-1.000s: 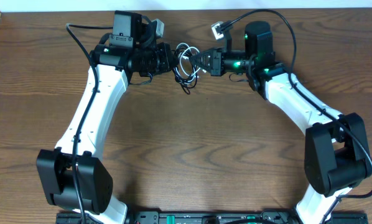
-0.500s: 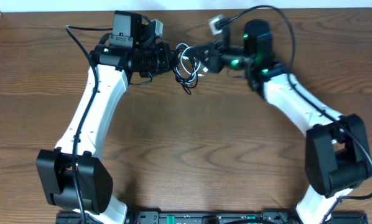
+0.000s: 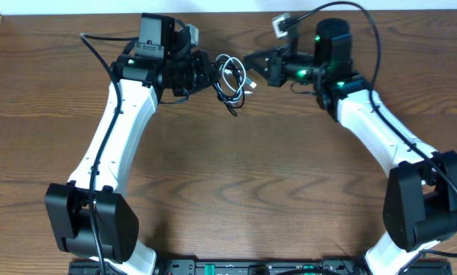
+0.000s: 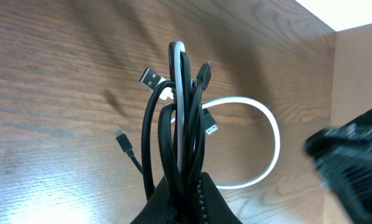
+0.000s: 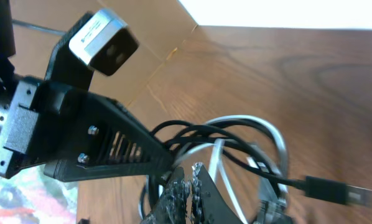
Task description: Untangle cables
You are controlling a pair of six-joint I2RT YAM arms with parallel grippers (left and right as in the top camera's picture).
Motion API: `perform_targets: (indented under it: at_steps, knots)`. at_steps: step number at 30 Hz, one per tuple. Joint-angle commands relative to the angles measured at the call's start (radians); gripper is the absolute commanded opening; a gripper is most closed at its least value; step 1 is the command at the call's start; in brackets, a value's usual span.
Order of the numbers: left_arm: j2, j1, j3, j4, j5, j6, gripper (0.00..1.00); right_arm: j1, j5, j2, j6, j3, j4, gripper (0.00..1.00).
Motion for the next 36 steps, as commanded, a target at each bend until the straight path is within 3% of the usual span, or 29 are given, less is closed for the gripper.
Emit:
perform_targets:
  at_steps: [1,9,16,36]
  knots:
    - [-0.018,-0.01,0.0,0.003,-0.001,-0.029,0.08,0.029,0.068,-0.011,-0.026,0.005,-0.029,0.03]
    - [-0.018,-0.01,0.0,0.003,-0.001,-0.029,0.08,0.053,0.149,-0.01,-0.06,0.005,-0.05,0.02]
    - [-0.018,-0.012,0.0,0.002,-0.001,-0.029,0.08,0.026,0.24,-0.011,0.076,0.005,0.061,0.09]
    - [-0.018,-0.035,0.0,0.009,-0.002,-0.034,0.07,0.125,0.334,-0.011,0.069,0.005,-0.103,0.01]
